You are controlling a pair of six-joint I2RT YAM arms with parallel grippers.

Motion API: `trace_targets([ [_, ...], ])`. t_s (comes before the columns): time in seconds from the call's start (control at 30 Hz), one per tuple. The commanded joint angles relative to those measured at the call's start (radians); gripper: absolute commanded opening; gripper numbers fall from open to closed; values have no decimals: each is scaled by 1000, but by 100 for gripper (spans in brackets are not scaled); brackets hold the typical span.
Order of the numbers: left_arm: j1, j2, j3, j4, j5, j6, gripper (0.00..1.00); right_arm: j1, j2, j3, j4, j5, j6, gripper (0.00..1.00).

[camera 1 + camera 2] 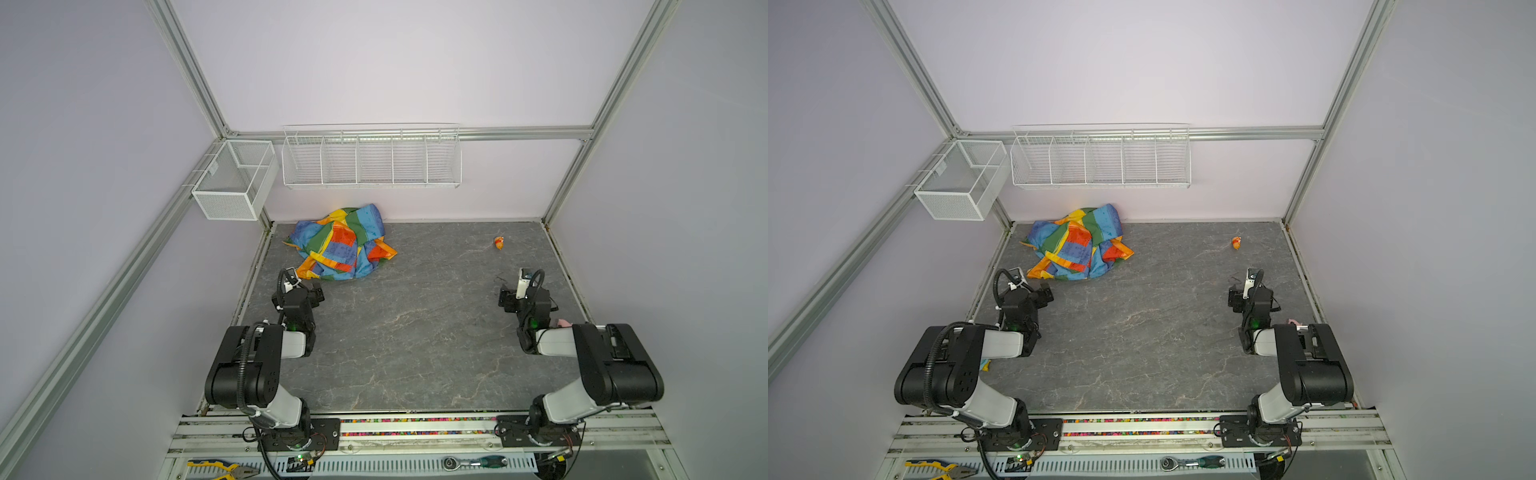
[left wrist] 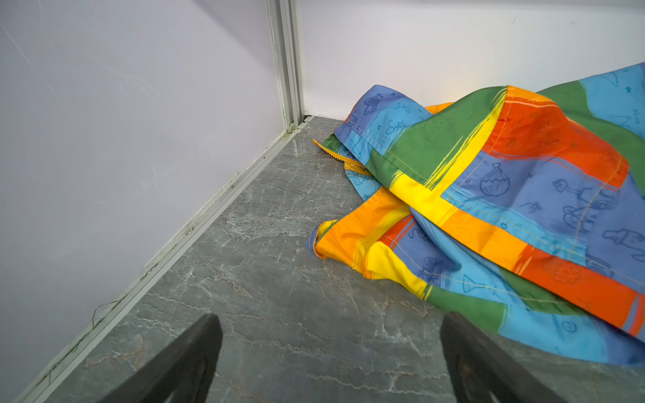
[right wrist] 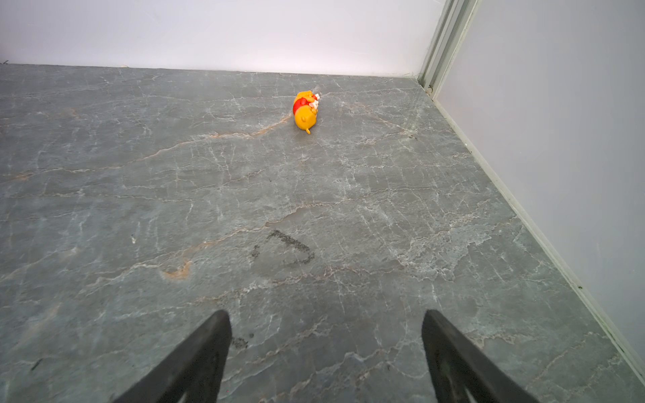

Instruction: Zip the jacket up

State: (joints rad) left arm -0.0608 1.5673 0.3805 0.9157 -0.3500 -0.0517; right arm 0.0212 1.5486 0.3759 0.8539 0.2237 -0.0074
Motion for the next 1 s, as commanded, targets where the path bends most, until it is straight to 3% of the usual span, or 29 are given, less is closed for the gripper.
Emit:
trace_targets([
  [0.0,1,-13,-2,20,5,-5,99,1,-21,6,13,12,2,88],
  [0.47,-1,-32,-2,11,13,3,99,2,-35,6,21,30,0,88],
  [0.63,-7,-183,128,-356,-77,-36,99,2,-130,90,-232,95,38,88],
  [0.73,-17,-268,168,-454,-101,-48,99,5,-212,136,-365,103,45,88],
  [0.9,-17,-433,315,-738,-86,-181,99,7,-411,211,-561,74,140,88],
  [0.97,-18,-490,386,-873,-53,-190,99,6,-499,290,-740,59,210,88],
])
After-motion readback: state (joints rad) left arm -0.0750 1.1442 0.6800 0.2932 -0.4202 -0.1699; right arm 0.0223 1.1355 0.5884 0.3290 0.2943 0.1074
